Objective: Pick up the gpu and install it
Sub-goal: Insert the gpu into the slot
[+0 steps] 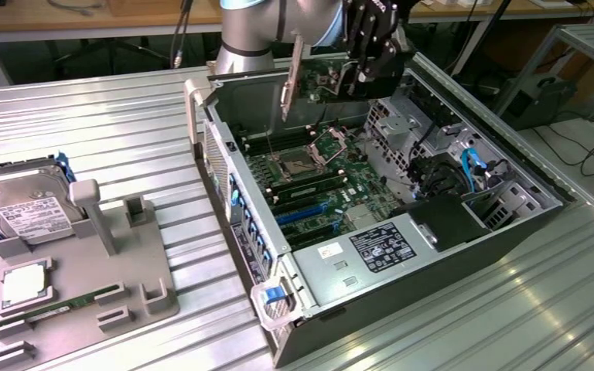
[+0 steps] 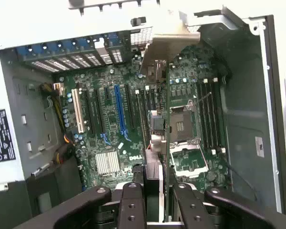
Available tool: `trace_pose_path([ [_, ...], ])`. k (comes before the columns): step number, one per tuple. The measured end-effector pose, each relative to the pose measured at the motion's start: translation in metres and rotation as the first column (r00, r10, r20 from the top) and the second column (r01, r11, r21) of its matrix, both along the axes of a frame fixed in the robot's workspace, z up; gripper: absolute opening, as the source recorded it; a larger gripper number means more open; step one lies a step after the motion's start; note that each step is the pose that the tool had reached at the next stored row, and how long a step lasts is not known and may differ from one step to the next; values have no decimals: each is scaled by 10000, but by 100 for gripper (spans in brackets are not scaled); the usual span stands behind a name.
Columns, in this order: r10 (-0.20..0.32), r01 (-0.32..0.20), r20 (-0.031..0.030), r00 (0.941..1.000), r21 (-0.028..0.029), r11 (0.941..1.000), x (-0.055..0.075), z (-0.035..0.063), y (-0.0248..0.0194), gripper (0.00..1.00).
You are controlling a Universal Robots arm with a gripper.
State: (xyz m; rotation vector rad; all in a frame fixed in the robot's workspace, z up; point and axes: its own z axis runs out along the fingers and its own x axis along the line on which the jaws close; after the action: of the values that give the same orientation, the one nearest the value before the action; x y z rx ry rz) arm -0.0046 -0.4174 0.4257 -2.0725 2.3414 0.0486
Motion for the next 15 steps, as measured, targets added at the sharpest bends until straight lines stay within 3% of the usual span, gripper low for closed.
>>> trace_pose_path([
  [1,491,-491,28,9988,-11,9988,0,-56,4,27],
  [3,905,-905,32,9959,-7,9959,-8,-122,6,27],
  [4,1395,-1395,54,9902,-10,9902,-12,-269,16,27],
  [5,1099,-1098,297,9935,-43,9939,-17,-361,42,27],
  [7,888,-887,296,9956,-43,9961,-20,-416,38,27],
  [8,872,-871,296,9958,-44,9962,-20,-456,-21,27],
  [9,883,-882,298,9956,-40,9961,-26,-489,-113,27],
  [11,941,-940,298,9951,-38,9956,-133,-582,-116,27],
  [15,1086,-1087,304,9936,27,9941,-136,-652,-174,27],
])
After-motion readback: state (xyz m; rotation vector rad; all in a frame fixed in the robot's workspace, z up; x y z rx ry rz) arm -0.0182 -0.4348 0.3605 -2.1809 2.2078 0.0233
